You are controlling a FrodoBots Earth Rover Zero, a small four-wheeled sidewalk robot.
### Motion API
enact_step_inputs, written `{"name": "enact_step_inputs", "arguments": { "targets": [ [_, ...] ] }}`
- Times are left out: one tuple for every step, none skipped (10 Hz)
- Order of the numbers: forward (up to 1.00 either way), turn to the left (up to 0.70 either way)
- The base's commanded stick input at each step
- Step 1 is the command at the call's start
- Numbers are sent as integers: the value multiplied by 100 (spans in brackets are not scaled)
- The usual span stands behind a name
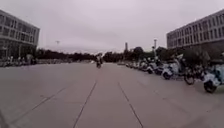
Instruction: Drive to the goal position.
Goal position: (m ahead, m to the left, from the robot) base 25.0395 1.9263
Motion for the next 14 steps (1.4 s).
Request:
{"name": "enact_step_inputs", "arguments": {
  "targets": [
    [70, 0],
    [70, 0],
    [70, 0],
    [70, 0],
    [70, 0],
    [70, 0],
    [70, 0],
    [70, 0],
    [70, 0],
    [70, 0],
    [70, 0],
    [70, 0],
    [70, 0],
    [70, 0]
  ]
}}
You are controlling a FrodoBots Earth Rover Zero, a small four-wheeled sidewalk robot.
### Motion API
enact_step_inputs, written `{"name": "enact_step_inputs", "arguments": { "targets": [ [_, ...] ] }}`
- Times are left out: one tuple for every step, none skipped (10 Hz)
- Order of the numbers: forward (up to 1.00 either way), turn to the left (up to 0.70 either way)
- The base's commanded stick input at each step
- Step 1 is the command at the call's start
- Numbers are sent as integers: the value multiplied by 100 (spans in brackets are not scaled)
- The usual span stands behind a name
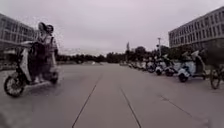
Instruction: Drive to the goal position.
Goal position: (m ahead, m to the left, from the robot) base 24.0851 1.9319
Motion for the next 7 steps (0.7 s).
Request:
{"name": "enact_step_inputs", "arguments": {
  "targets": [
    [70, 0],
    [70, 0],
    [70, 0],
    [70, 0],
    [70, 0],
    [70, 0],
    [70, 0]
  ]
}}
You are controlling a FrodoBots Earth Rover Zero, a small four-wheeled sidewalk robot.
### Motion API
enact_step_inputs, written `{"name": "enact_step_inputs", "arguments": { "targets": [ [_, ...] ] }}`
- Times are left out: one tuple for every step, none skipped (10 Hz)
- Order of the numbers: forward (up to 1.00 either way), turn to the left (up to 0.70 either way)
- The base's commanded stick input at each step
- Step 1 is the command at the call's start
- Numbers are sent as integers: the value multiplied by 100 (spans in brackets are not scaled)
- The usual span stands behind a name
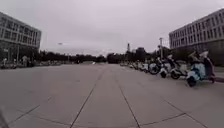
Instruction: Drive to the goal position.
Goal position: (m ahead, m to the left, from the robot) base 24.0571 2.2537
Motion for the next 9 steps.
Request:
{"name": "enact_step_inputs", "arguments": {
  "targets": [
    [70, 0],
    [70, 0],
    [70, 0],
    [70, 0],
    [70, 0],
    [70, 0],
    [70, 0],
    [70, 0],
    [70, 0]
  ]
}}
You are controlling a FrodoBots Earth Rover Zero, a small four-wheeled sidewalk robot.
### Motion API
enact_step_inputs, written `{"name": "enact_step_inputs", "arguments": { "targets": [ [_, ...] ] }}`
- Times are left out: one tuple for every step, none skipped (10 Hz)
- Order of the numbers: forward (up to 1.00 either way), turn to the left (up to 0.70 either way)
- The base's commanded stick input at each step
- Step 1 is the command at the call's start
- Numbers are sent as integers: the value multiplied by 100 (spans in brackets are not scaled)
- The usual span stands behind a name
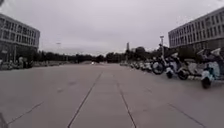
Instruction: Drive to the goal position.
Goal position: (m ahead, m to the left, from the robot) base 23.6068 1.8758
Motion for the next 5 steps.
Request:
{"name": "enact_step_inputs", "arguments": {
  "targets": [
    [70, 0],
    [70, 0],
    [70, 0],
    [70, 0],
    [70, 0]
  ]
}}
